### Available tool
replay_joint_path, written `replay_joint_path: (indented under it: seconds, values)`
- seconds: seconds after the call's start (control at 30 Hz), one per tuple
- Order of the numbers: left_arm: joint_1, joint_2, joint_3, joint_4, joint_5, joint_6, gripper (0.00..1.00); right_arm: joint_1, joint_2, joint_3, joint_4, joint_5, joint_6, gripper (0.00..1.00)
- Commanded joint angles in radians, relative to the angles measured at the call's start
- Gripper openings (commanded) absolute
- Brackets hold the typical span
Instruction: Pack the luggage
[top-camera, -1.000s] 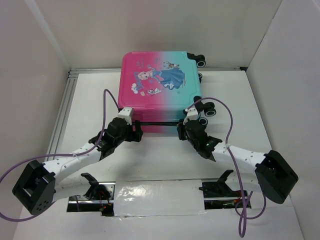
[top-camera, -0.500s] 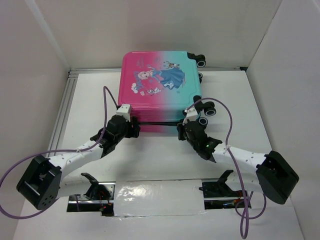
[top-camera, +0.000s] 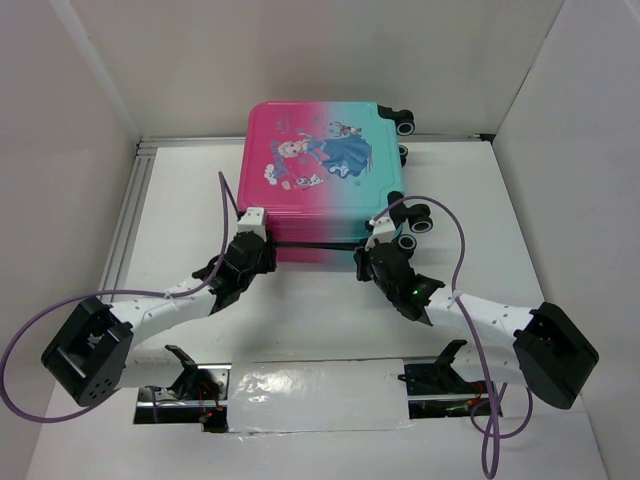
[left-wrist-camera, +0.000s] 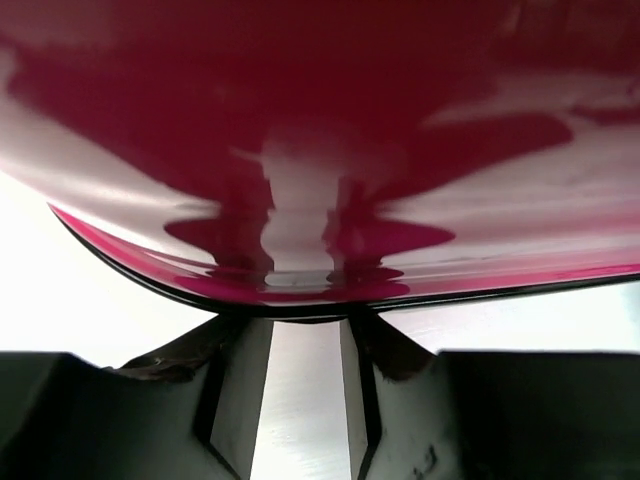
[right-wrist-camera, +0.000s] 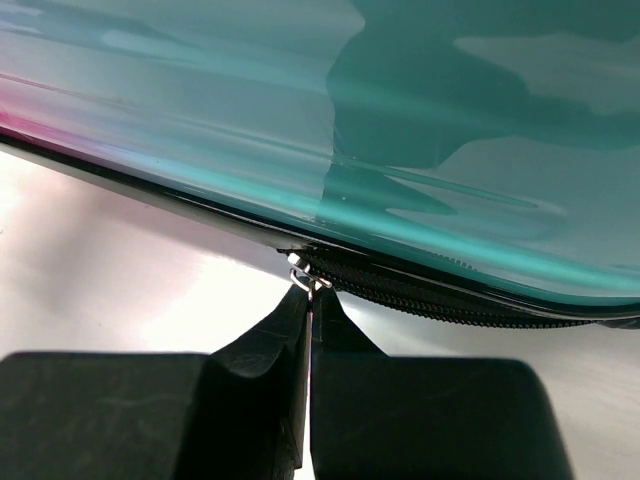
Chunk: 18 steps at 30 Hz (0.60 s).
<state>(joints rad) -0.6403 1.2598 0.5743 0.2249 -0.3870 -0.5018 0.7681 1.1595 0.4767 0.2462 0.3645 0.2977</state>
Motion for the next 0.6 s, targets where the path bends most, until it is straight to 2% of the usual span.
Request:
replay_joint_path:
  seconds: [0.0, 0.2, 0.43, 0.53, 0.57]
  values:
    - [-0.031, 0.024, -0.003, 0.086, -0.043, -0.024, 0.44, 0.010, -0.038, 0.022, 0.024, 0.045, 0.004, 0.00]
    - [-0.032, 0.033, -0.014, 0.134, -0.033, 0.014, 0.46, 0.010, -0.038, 0.031, 0.013, 0.045, -0.005, 0.00]
    - [-0.050, 0.062, -0.005, 0.192, 0.007, 0.101, 0.32, 0.010, -0.029, 0.031, 0.022, 0.036, -0.014, 0.00]
    - [-0.059, 0.073, 0.005, 0.203, -0.009, 0.101, 0.14, 0.010, -0.020, 0.031, 0.031, 0.025, -0.014, 0.00]
    - [-0.059, 0.073, 0.006, 0.192, -0.021, 0.089, 0.00, 0.010, -0.011, 0.040, 0.031, 0.025, -0.014, 0.00]
